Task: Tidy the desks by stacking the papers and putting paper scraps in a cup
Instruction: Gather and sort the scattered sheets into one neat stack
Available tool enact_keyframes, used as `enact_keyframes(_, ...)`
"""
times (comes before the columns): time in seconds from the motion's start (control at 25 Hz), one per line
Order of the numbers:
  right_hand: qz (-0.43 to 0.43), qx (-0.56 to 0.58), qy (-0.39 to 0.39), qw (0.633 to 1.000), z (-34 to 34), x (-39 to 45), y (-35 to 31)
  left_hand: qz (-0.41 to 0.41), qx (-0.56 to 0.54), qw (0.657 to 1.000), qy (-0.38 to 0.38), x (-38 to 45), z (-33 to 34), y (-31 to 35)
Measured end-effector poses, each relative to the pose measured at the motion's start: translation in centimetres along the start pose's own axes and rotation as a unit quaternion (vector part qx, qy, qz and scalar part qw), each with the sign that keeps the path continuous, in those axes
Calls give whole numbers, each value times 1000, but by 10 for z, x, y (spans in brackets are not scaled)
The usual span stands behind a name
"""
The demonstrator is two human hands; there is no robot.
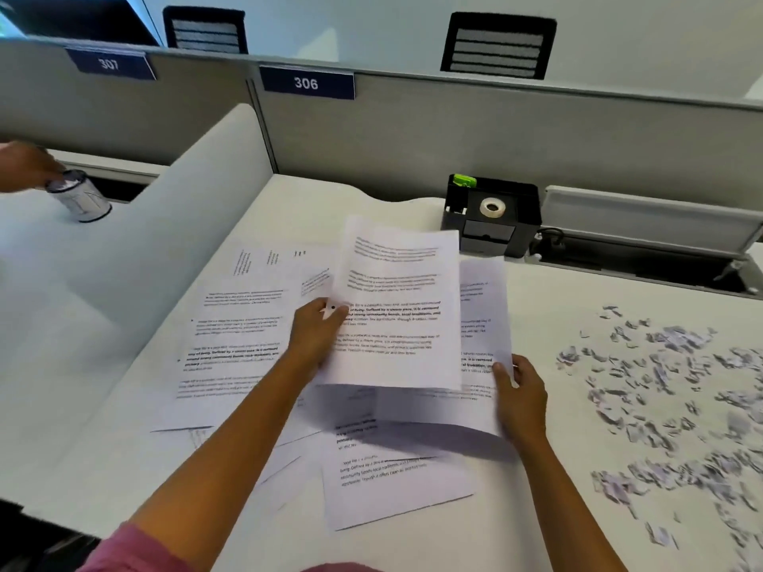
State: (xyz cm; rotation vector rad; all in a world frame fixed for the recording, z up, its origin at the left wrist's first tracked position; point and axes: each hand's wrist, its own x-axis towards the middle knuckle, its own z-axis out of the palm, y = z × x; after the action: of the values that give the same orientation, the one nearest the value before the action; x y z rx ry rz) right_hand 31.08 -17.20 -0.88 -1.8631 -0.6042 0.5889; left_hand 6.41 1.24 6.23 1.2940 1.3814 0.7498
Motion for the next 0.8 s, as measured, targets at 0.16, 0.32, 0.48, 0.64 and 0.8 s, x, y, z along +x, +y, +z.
enact_keyframes(0.16, 41, -1, -61, 997, 12, 14, -7, 21, 40, 999, -13, -28, 27, -42)
enact_keyframes(0.32, 99, -51, -109, 988, 20, 14, -25, 38, 113, 993, -28, -30, 32, -49)
enact_keyframes(0.48, 50, -57, -130, 989, 21, 7, -15, 56, 148, 987, 39, -27, 22, -51)
enact_keyframes(0.64, 14, -82, -86, 993, 20, 2, -14, 15, 353, 913, 201, -14, -16, -71)
enact_keyframes(0.8, -9, -86, -90, 992, 20, -6, -15, -130, 419, 887, 143, -4, -35, -77)
